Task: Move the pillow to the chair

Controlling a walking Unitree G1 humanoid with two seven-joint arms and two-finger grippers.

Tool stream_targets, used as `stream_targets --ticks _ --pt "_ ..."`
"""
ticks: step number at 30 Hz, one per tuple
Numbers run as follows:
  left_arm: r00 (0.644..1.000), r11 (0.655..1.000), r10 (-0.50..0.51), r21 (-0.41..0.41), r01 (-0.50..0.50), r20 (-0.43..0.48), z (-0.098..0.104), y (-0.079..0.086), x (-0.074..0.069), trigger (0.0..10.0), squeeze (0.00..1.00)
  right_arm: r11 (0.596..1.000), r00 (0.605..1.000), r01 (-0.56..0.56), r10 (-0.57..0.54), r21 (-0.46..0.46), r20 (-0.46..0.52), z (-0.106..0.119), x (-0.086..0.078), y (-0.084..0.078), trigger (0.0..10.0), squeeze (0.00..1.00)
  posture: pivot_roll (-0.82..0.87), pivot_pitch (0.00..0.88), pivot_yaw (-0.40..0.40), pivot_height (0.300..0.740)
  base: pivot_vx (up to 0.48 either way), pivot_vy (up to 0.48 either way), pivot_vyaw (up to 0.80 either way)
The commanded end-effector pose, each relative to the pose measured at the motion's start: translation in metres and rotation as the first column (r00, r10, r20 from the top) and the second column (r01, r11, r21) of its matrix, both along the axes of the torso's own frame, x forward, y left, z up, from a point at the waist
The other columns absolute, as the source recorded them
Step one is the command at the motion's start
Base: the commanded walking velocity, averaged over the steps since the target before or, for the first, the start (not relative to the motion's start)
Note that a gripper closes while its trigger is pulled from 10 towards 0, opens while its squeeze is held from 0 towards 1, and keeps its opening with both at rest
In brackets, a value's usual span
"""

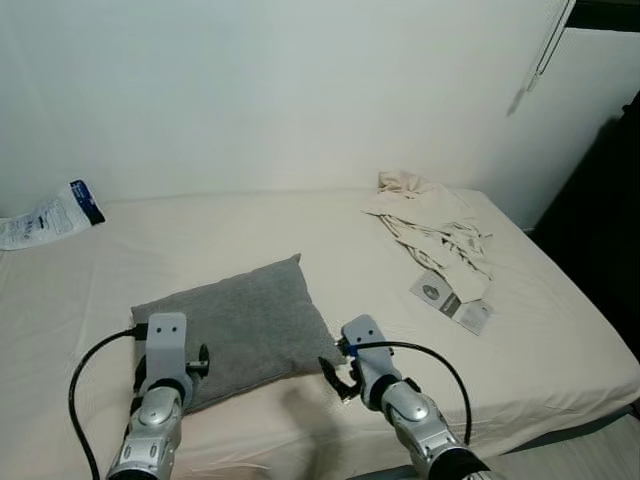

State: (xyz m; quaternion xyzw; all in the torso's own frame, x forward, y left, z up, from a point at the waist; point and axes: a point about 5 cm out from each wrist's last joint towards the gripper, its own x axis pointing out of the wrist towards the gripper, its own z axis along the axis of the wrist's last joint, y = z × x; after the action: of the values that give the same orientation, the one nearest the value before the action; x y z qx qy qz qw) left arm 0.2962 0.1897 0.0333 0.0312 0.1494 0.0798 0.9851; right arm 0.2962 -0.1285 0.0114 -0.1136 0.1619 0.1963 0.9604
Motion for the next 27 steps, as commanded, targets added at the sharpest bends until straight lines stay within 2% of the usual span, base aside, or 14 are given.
stream_targets --ticks 1,9,10,13,16,19,27 --pt "1.000 1.000 -0.017 0.007 0.017 -0.002 -0.001 -0.002 0.001 10.0 0.00 1.000 1.000 0.021 -0.022 0.019 0.002 -0.002 -0.003 -0.001 10.0 0.00 0.09 0.068 -0.053 0.740 0.000 0.480 0.00" --pt "0.999 0.999 -0.045 -0.003 0.045 0.021 0.004 -0.007 0.006 10.0 0.00 0.999 0.999 0.037 -0.037 0.015 0.008 -0.003 -0.005 -0.004 10.0 0.00 0.09 0.059 -0.044 0.740 0.000 0.442 0.00" --pt "0.996 0.997 -0.083 0.002 0.083 0.041 0.007 -0.012 0.006 10.0 0.00 0.999 0.999 0.040 -0.041 0.016 0.010 -0.003 -0.005 -0.004 10.0 0.00 0.08 0.056 -0.041 0.740 0.000 0.000 0.00" --pt "0.994 0.995 -0.096 0.002 0.096 0.044 0.007 -0.014 0.007 10.0 0.00 0.999 0.999 0.041 -0.042 0.017 0.010 -0.003 -0.005 -0.004 10.0 0.00 0.08 0.055 -0.041 0.740 0.000 0.000 0.00" --pt "0.992 0.995 -0.101 -0.011 0.102 0.076 0.011 -0.018 0.007 10.0 0.00 0.999 0.999 0.049 -0.050 0.022 0.013 -0.003 -0.005 -0.005 10.0 0.00 0.09 0.050 -0.038 0.740 0.000 -0.480 0.00" --pt "0.992 0.995 -0.101 -0.013 0.102 0.080 0.011 -0.018 0.007 10.0 0.00 0.998 0.999 0.051 -0.051 0.023 0.012 -0.003 -0.005 -0.005 10.0 0.00 0.09 0.051 -0.036 0.740 0.000 -0.480 0.00" --pt "0.995 0.997 -0.054 -0.047 0.059 0.084 0.010 -0.011 0.005 10.0 0.00 0.998 0.998 0.053 -0.054 0.030 0.014 -0.003 -0.005 -0.003 10.0 0.00 0.10 0.052 -0.037 0.740 0.000 0.000 0.00"
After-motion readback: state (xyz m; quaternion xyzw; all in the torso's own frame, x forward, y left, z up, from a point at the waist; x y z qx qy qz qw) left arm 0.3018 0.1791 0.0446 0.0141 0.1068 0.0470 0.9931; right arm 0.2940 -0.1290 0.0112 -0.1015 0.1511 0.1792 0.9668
